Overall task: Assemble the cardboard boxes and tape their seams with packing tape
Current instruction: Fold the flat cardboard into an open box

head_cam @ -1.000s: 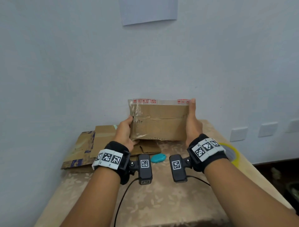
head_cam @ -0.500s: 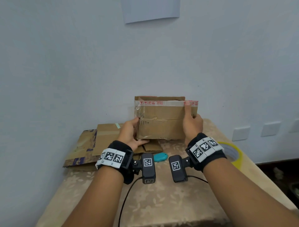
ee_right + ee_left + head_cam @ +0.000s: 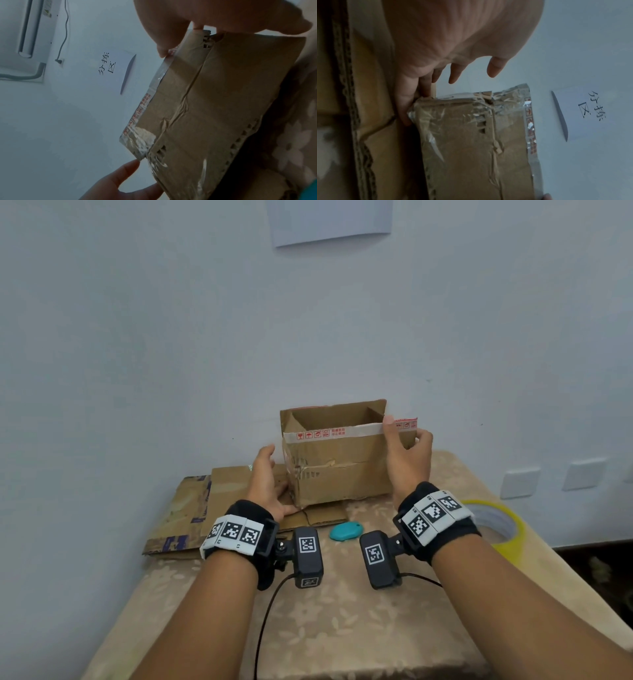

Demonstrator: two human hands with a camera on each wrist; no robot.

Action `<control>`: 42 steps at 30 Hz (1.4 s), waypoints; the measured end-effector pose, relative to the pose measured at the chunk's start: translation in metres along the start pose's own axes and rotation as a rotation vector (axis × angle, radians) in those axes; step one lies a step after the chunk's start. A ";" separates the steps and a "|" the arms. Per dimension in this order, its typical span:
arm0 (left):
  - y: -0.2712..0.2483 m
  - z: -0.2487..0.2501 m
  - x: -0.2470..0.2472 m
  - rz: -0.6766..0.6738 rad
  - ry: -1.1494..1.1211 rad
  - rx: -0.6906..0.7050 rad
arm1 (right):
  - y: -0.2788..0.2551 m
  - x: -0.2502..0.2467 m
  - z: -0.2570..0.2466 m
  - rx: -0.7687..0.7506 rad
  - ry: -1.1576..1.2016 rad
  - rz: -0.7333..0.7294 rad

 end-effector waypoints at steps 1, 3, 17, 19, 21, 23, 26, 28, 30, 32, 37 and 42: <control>0.001 0.000 -0.002 0.005 0.024 0.007 | 0.001 0.000 0.001 0.001 -0.001 0.004; 0.001 0.001 -0.001 -0.008 0.082 0.023 | 0.000 0.000 0.001 0.021 0.008 0.005; 0.008 0.006 0.007 -0.083 0.128 0.091 | 0.000 -0.020 -0.010 -0.007 0.039 0.136; 0.009 0.008 0.014 -0.098 0.110 0.100 | 0.001 -0.027 -0.014 -0.009 0.058 0.175; 0.008 0.005 0.025 -0.136 0.092 0.087 | 0.002 -0.034 -0.017 -0.011 0.072 0.201; 0.006 0.000 0.035 -0.180 0.074 0.064 | 0.005 -0.038 -0.018 -0.014 0.071 0.214; 0.005 -0.006 0.042 -0.188 0.114 0.058 | 0.004 -0.040 -0.019 -0.016 0.060 0.222; 0.003 -0.007 0.041 -0.165 0.173 0.071 | 0.004 -0.038 -0.020 -0.024 0.063 0.224; 0.005 -0.007 0.037 -0.157 0.229 0.093 | 0.002 -0.035 -0.019 -0.024 0.073 0.220; 0.006 -0.006 0.032 -0.150 0.271 0.115 | 0.000 -0.033 -0.018 -0.028 0.078 0.219; 0.002 -0.001 0.021 -0.167 0.329 0.113 | -0.005 -0.029 -0.016 -0.033 0.090 0.212; 0.008 0.002 0.009 -0.148 0.333 0.111 | -0.011 -0.026 -0.017 -0.039 0.113 0.204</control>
Point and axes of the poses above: each hand's wrist, its own y-axis towards the middle knuckle, its own x-axis out of the palm, z = x × y, the point moved 10 cm from there along y, towards the middle knuckle, and after that the axes turned 12 degrees about y, right-handed, at the moved point
